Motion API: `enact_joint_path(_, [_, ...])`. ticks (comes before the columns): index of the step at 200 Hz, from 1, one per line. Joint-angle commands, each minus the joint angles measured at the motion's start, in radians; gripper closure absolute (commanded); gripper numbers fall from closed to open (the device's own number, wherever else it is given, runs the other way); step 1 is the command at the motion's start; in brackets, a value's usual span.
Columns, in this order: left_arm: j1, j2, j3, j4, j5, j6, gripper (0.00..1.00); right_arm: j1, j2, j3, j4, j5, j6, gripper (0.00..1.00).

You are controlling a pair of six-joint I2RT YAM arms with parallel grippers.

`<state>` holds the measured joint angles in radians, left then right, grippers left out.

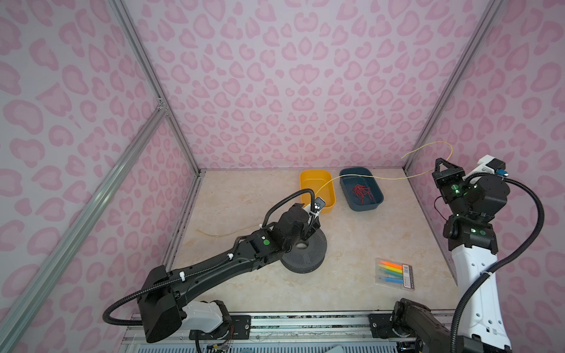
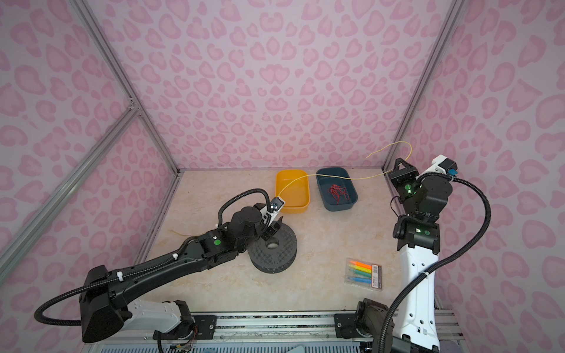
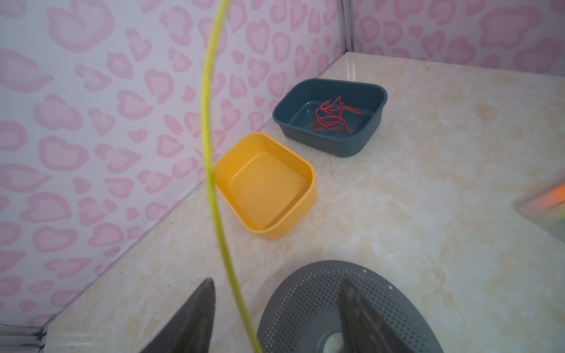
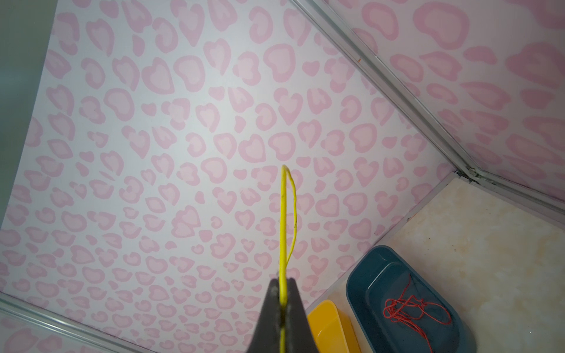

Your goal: Wrap the cables

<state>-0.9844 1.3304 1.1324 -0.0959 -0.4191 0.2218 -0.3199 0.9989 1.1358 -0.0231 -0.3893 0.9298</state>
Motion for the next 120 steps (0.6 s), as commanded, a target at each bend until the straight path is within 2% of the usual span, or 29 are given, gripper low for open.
enact_joint_path(1, [-0.008, -0.027, 0.08, -0.051, 0.037, 0.038, 0.35, 0.03, -0.026, -0.02, -0.042, 0.065, -0.054, 1.0])
enact_joint_path(51, [-0.04, 0.0, 0.203, -0.046, 0.158, 0.062, 0.36, 0.079, -0.046, -0.038, -0.077, 0.095, -0.077, 1.0])
enact_joint_path(99, [-0.049, 0.177, 0.356, 0.037, 0.303, 0.089, 0.39, 0.217, -0.063, -0.094, -0.071, 0.172, -0.098, 1.0])
enact_joint_path(120, [-0.058, 0.286, 0.456, 0.042, 0.368, 0.092, 0.41, 0.265, -0.077, -0.139, -0.028, 0.153, -0.089, 1.0])
